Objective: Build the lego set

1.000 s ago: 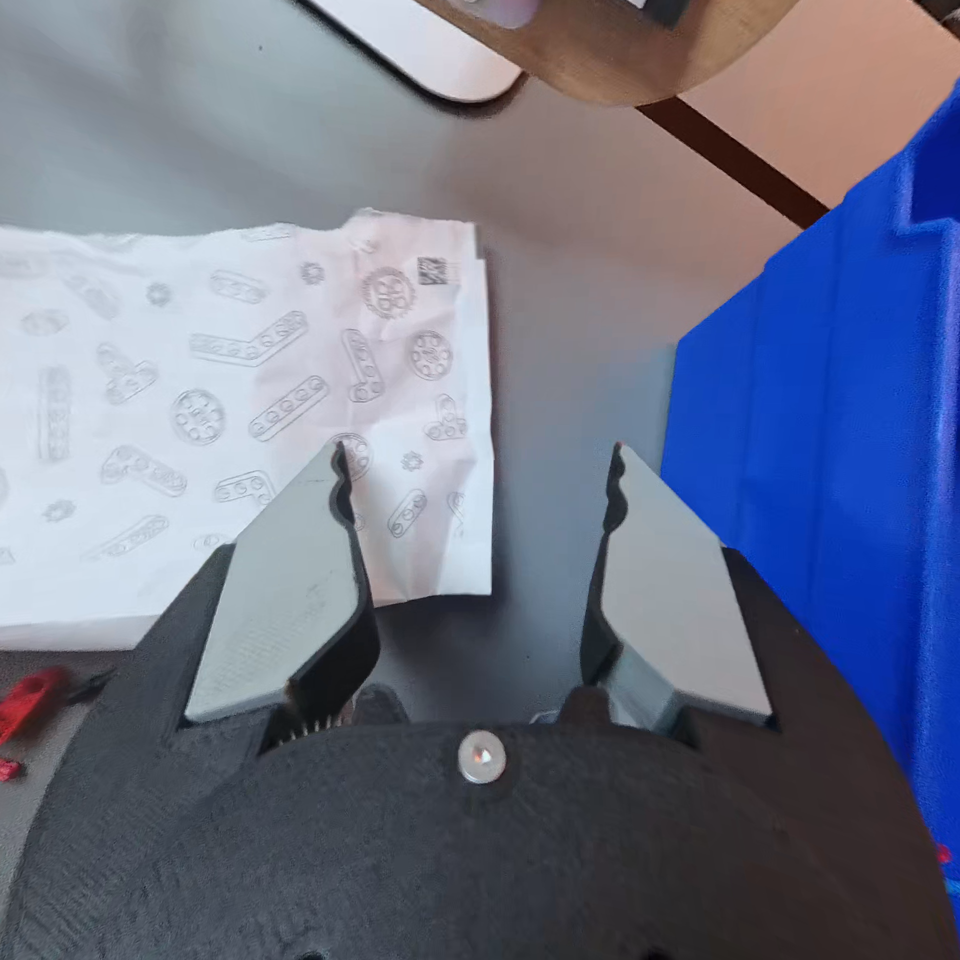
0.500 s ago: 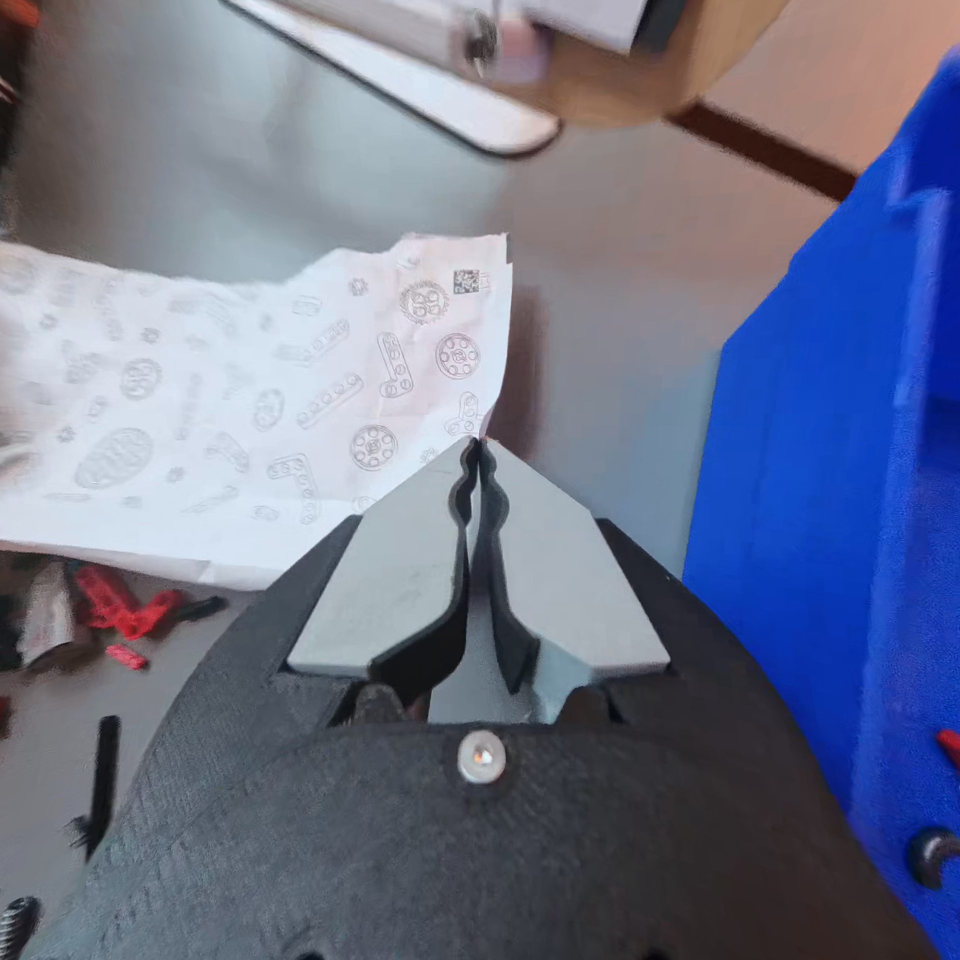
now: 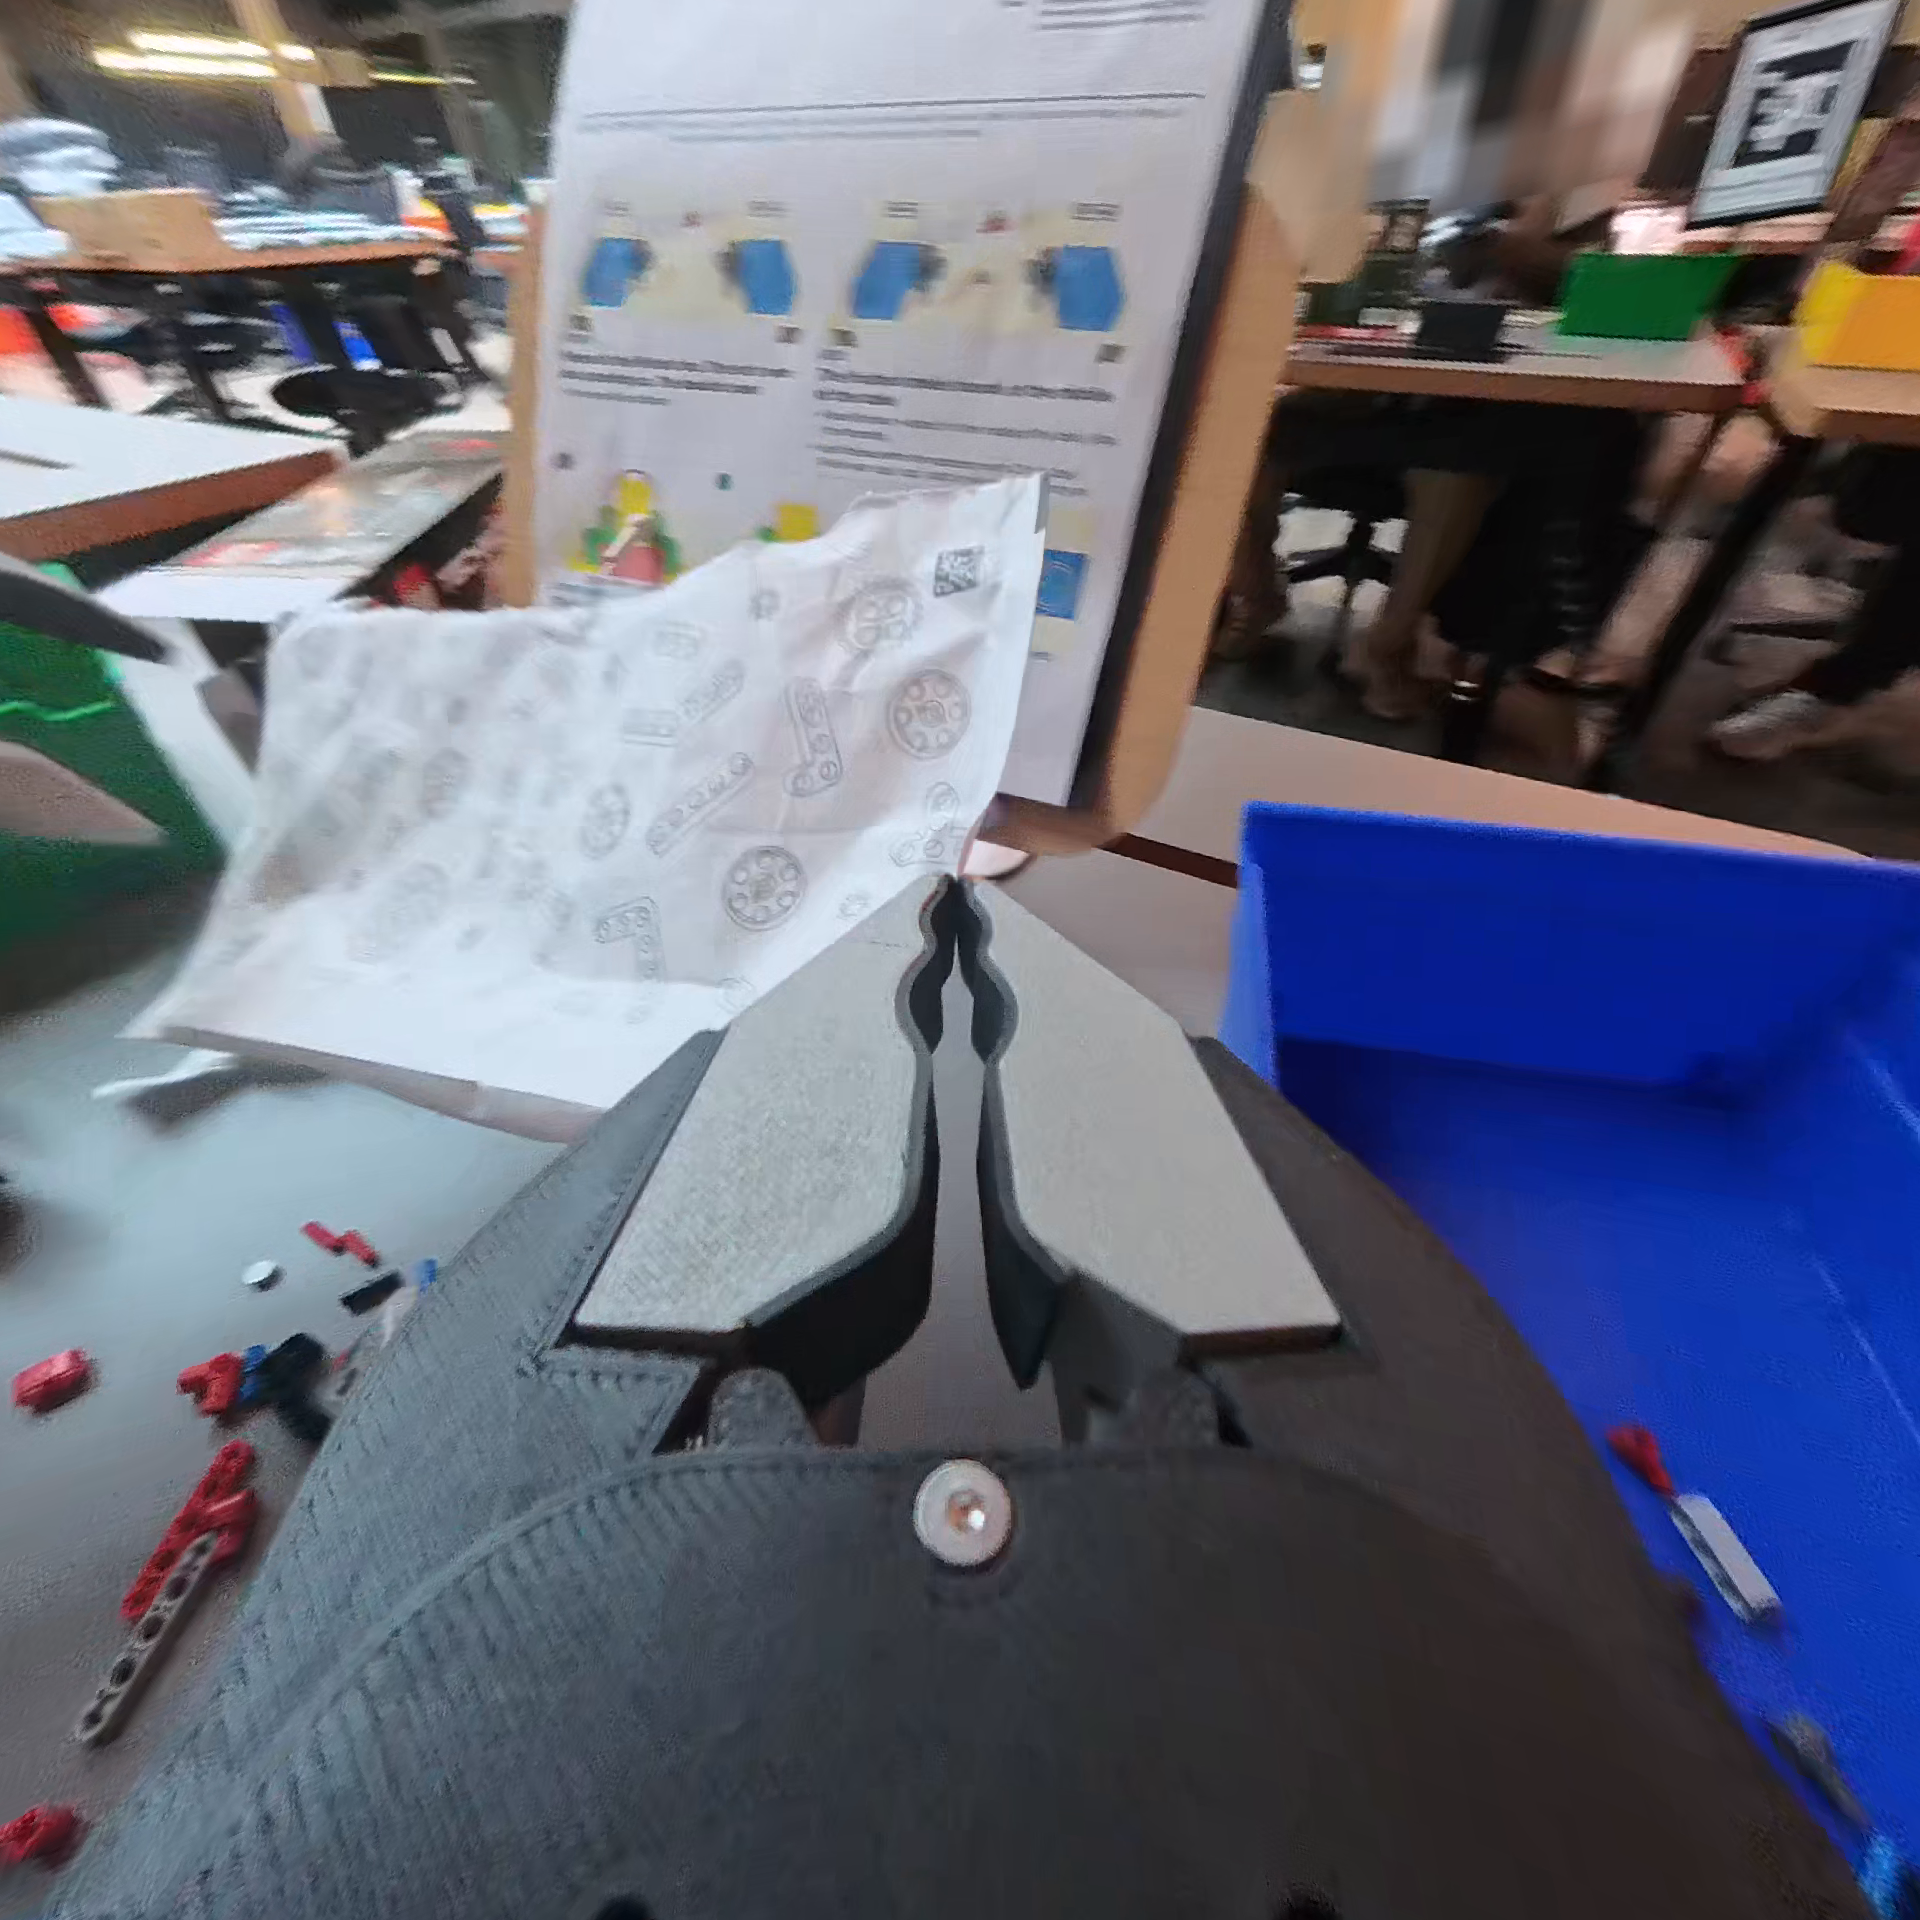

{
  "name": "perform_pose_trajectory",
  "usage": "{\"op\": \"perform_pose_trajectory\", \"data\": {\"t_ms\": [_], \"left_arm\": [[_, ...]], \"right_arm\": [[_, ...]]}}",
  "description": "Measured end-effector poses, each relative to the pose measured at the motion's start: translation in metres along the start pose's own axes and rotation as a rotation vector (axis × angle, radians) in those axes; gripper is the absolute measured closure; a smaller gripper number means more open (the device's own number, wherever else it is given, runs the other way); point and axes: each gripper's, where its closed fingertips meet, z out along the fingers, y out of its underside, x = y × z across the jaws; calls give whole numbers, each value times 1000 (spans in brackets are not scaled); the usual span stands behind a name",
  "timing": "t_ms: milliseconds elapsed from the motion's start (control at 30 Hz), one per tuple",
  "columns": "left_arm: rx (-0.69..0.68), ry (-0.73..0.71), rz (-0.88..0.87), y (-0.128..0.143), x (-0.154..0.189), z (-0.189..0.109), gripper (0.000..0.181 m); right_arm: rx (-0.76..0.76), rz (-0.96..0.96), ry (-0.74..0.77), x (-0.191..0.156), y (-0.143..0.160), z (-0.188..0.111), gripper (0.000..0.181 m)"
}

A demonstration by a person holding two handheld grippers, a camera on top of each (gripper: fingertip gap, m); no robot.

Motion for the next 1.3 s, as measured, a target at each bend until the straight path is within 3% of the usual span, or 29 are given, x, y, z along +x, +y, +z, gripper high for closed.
{"op": "perform_pose_trajectory", "data": {"t_ms": [100,200,267,333,433,500,567,633,867,967,1033,1100,1300], "left_arm": [[-21,41,-73,3,2,-17,97],[58,149,-87,-3,33,-36,104],[92,310,-91,-2,76,-37,107],[15,536,-112,12,127,-28,114],[22,816,-340,3,170,-15,127],[50,848,-442,-5,171,-1,125],[49,875,-564,-8,171,14,108],[38,1020,-734,-16,178,17,94],[120,1165,-1139,-52,178,48,82],[120,1167,-1206,-54,182,59,107],[182,1139,-1223,-53,176,65,150],[266,1148,-1201,-54,166,62,175],[182,1005,-883,-43,150,57,181]], "right_arm": [[25,1,86,8,3,-11,181],[71,36,105,4,-3,-17,181],[125,77,110,1,-10,-20,181],[143,153,90,-4,-10,-19,181],[196,296,71,-8,-9,-22,181],[227,390,56,-8,-7,-28,181],[260,456,42,-5,-8,-35,181],[281,487,25,-5,-9,-44,181],[327,520,-50,-30,-19,-69,181],[360,552,-70,-37,-19,-82,181],[391,579,-81,-40,-17,-94,181],[394,586,-85,-46,-14,-101,181],[365,610,-169,-68,4,-99,181]]}}
